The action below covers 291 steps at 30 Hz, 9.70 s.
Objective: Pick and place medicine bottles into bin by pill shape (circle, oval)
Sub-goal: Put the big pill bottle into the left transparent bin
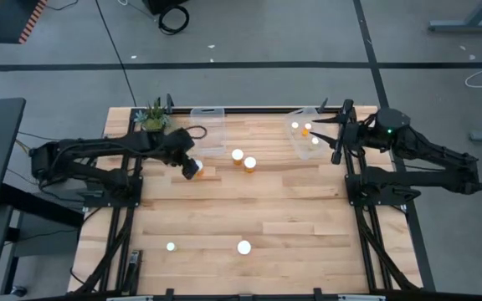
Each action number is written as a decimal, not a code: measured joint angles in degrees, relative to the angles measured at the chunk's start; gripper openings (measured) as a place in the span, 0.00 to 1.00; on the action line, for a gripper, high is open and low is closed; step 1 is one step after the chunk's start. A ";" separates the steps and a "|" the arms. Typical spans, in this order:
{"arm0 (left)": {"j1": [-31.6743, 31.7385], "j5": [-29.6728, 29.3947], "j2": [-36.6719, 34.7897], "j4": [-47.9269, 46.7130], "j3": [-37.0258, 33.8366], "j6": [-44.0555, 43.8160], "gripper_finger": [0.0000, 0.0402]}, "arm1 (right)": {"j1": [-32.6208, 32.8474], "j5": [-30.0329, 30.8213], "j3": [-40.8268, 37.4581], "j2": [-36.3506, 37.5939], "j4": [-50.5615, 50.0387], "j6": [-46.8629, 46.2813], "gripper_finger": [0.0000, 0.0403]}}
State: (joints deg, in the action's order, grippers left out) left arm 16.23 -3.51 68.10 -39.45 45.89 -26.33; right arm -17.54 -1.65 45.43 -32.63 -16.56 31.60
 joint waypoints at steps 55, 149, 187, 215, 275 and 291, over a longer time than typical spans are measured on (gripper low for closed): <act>-0.89 -1.36 25.44 2.35 4.96 -0.04 0.66 | -4.85 -7.46 0.00 -0.82 -0.86 -1.71 0.40; 23.13 -3.08 53.02 -10.40 48.58 16.55 0.65 | -4.87 -7.45 0.02 -3.07 1.33 -0.90 0.40; 3.76 -3.29 52.15 -27.62 62.42 35.43 0.70 | -4.87 -7.45 0.02 -3.10 1.29 -0.94 0.40; -0.32 -3.28 61.03 -27.20 62.39 42.05 0.74 | -4.85 -7.45 0.02 -3.49 1.33 -0.97 0.40; 9.81 -11.06 60.52 -50.83 88.18 32.58 0.52 | -4.85 -7.46 0.02 -3.51 1.25 -1.18 0.40; 13.36 -11.29 59.66 -50.55 84.83 28.76 0.51 | -12.65 -9.40 0.02 -3.38 0.24 -3.82 0.40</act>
State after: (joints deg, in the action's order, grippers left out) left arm 29.58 -14.80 127.76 -90.00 130.72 2.44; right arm -30.19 -11.05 45.45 -36.01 -16.31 27.78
